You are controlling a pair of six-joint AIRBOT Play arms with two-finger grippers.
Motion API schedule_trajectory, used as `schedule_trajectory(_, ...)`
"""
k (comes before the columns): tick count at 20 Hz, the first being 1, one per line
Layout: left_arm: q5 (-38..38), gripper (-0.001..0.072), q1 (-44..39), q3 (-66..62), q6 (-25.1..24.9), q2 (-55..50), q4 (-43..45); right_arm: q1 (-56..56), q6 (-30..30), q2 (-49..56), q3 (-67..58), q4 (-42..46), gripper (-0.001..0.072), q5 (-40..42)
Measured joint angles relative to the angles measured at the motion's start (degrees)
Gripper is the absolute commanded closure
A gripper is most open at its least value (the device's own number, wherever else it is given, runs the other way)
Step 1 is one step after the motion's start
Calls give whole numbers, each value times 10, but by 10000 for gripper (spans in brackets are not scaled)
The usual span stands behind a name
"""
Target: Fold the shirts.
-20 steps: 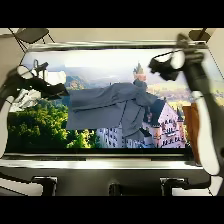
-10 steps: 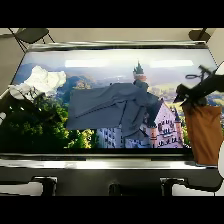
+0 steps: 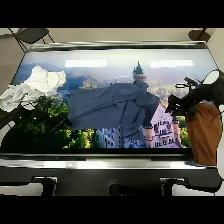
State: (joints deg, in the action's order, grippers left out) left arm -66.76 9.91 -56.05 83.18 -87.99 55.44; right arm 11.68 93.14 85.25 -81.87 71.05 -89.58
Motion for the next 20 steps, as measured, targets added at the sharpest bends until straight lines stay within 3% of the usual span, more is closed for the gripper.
schedule_trajectory(1, 9, 487, 0, 1, 5, 0, 1, -1, -7, 0, 11, -7, 348, 2)
schedule_trajectory(2, 19, 620, -2, 2, 12, 0, 3, -2, -11, 0, 25, -14, 342, 5)
schedule_trajectory(3, 30, 678, -3, 2, 14, 0, 10, -2, -15, 0, 42, -26, 324, 12)
schedule_trajectory(9, 31, 678, -5, 4, 15, 1, 14, -12, -46, 0, 189, -153, 319, 116)
schedule_trajectory(11, 30, 678, -7, 4, 12, 2, 16, -37, -55, 1, 223, -175, 212, 154)
schedule_trajectory(13, 25, 678, -10, 4, 10, 3, 18, -72, -61, 4, 244, -189, 217, 200)
schedule_trajectory(16, 15, 678, -13, 5, 8, 3, 20, -110, -63, 15, 257, -203, 387, 252)
schedule_trajectory(18, 11, 678, -14, 5, 7, 4, 20, -129, -57, 23, 261, -207, 656, 270)
schedule_trajectory(20, 6, 678, -14, 4, 6, 5, 21, -139, -53, 25, 261, -212, 662, 278)
